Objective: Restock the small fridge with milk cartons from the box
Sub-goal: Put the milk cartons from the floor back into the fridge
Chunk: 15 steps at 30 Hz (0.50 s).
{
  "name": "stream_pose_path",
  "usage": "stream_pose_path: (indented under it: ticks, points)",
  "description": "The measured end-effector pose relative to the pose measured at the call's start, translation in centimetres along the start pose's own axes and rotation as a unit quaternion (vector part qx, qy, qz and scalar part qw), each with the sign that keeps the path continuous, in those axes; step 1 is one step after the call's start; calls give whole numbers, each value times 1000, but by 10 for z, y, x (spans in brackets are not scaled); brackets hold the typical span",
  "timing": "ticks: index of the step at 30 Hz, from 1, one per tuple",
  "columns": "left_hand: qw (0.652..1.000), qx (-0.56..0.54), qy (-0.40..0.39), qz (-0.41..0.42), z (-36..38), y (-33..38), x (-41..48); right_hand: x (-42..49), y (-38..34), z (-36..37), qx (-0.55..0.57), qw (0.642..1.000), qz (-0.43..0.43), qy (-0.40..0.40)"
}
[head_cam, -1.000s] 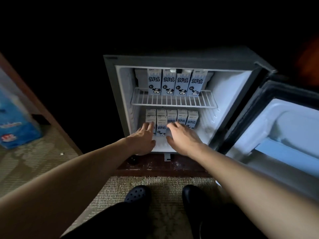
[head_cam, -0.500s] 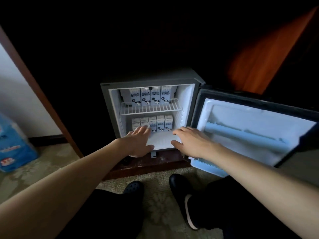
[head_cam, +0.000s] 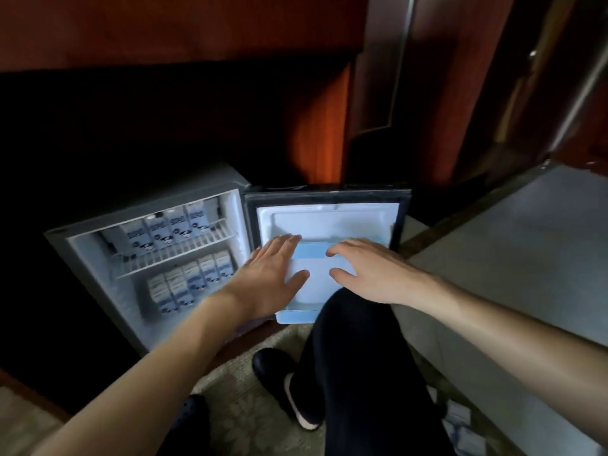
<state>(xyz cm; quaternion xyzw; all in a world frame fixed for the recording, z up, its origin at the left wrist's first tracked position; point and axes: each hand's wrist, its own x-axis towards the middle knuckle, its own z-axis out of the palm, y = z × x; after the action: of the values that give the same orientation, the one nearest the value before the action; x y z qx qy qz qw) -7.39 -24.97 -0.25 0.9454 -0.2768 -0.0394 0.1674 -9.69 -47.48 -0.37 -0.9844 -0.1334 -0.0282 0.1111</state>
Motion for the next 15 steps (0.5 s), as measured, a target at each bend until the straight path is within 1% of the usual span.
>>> stream_pose_path:
  ticks: [5,9,13,15]
  points:
    - [997,-4,2,78,16,69,27,-58,55,-14,47,994,95,31]
    - [992,22,-16,125,42,119,51,-103,91,-13,57,987,140,58]
    - [982,48,-36,179,87,165,60,-146,124,2,74,979,181,51]
    - [978,57,-60,193,115,184,63,-164,140,14,75,974,209,40]
